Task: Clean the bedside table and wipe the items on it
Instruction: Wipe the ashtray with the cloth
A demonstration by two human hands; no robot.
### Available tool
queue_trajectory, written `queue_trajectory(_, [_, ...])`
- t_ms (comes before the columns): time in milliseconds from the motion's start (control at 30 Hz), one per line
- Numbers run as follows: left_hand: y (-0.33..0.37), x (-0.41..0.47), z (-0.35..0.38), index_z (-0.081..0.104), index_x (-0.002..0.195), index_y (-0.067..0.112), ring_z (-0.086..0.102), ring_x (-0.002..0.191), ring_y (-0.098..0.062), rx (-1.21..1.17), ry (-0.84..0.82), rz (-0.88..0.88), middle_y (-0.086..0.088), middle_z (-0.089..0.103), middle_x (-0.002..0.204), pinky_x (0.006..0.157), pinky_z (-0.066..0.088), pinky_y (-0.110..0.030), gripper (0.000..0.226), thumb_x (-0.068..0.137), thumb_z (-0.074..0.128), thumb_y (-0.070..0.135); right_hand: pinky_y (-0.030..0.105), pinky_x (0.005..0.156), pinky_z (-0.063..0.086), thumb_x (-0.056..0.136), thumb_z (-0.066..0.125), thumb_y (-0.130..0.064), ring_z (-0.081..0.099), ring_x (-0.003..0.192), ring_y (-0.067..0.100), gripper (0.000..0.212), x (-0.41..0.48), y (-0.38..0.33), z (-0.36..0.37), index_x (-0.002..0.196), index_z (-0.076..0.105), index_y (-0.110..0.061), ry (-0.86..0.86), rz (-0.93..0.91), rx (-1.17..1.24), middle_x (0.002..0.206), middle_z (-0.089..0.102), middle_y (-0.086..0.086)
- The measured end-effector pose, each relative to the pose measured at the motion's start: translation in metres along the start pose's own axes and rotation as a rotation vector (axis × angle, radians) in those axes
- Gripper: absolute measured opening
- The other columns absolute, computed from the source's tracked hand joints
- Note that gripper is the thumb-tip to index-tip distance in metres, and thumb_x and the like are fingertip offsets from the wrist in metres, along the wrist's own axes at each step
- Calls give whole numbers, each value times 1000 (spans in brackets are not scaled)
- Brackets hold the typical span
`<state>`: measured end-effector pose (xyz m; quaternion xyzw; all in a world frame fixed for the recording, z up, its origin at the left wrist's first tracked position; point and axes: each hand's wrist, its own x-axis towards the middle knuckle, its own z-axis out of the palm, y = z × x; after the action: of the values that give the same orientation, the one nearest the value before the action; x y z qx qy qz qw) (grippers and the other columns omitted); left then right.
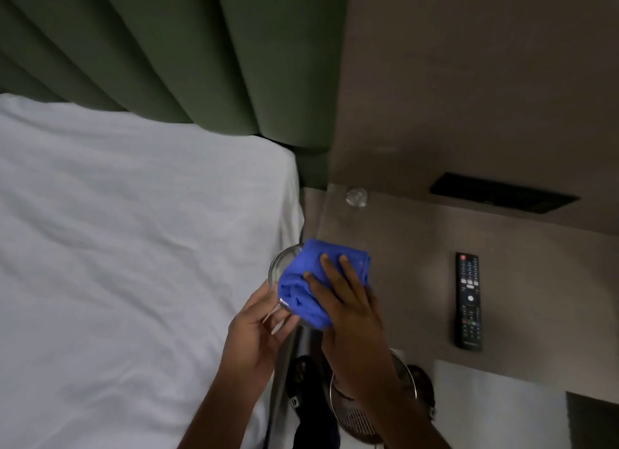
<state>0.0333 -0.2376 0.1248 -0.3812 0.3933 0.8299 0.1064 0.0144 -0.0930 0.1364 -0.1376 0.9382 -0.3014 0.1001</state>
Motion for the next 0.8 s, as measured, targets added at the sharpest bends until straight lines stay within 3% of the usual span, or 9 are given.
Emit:
queue_trajectory(167, [-33,14,38,77,104,16,73,74,-12,38,-56,-77,-3,78,94,62,60,-24,28,82,60,20,53,114,19,84,28,-39,-1,146,21,59,10,30,-9,142,38,-29,31,141,75,158,14,-3])
queue_trajectory(233, [-46,28,55,79,97,18,75,76,-15,20,-49,-114,-5,78,93,64,61,-26,25,82,58,19,53,113,13,87,44,-37,-1,147,21,55,4,44,-10,141,39,-30,31,110,42,158,15,-4])
queue_trajectory(367, [-61,68,92,65,117,13,69,96,-21,31,-14,-215,-5,72,104,92,54,-37,33,90,57,29,54,110,19,76,65,-10,9,147,26,70,-11,84,-19,139,41,-31,47,91,-39,157,24,1])
queue_trajectory(467, [-85,101,124,68,91,16,67,75,-18,189,16,-184,-4,72,84,72,53,-31,19,93,54,28,49,108,35,78,66,-4,29,141,34,68,-15,122,-29,137,44,-28,70,218,-8,154,30,10])
queue_trajectory(567, [-106,137,150,68,91,13,63,72,-18,328,124,-100,-5,69,80,65,51,-28,12,92,57,17,14,82,50,89,57,-8,54,110,11,45,-21,155,-35,130,48,-26,155,471,287,137,41,8])
queue_trajectory(600, [-113,151,158,68,99,7,64,80,-20,360,154,-86,-10,69,88,69,53,-28,14,93,58,14,11,74,50,92,57,-14,56,99,5,35,-23,168,-37,125,51,-25,209,564,461,127,48,7])
queue_trajectory(667, [-122,178,168,64,112,-3,62,94,-25,392,202,-55,-18,65,101,75,54,-27,22,94,58,9,20,72,55,89,61,-22,62,94,9,34,-26,190,-41,121,49,-25,272,731,835,117,57,4])
queue_trajectory(767, [-132,210,178,62,94,5,61,84,-21,333,252,-11,-13,62,90,60,56,-20,4,94,58,4,21,59,56,80,72,-11,64,92,15,42,-38,224,-47,107,49,-34,289,905,1118,109,60,-4])
queue_trajectory(800, [-135,218,181,59,86,10,60,78,-17,329,274,-8,-9,61,86,57,57,-20,11,94,56,4,21,57,56,78,73,-6,64,89,15,44,-42,234,-47,101,48,-35,297,932,1136,106,60,-5])
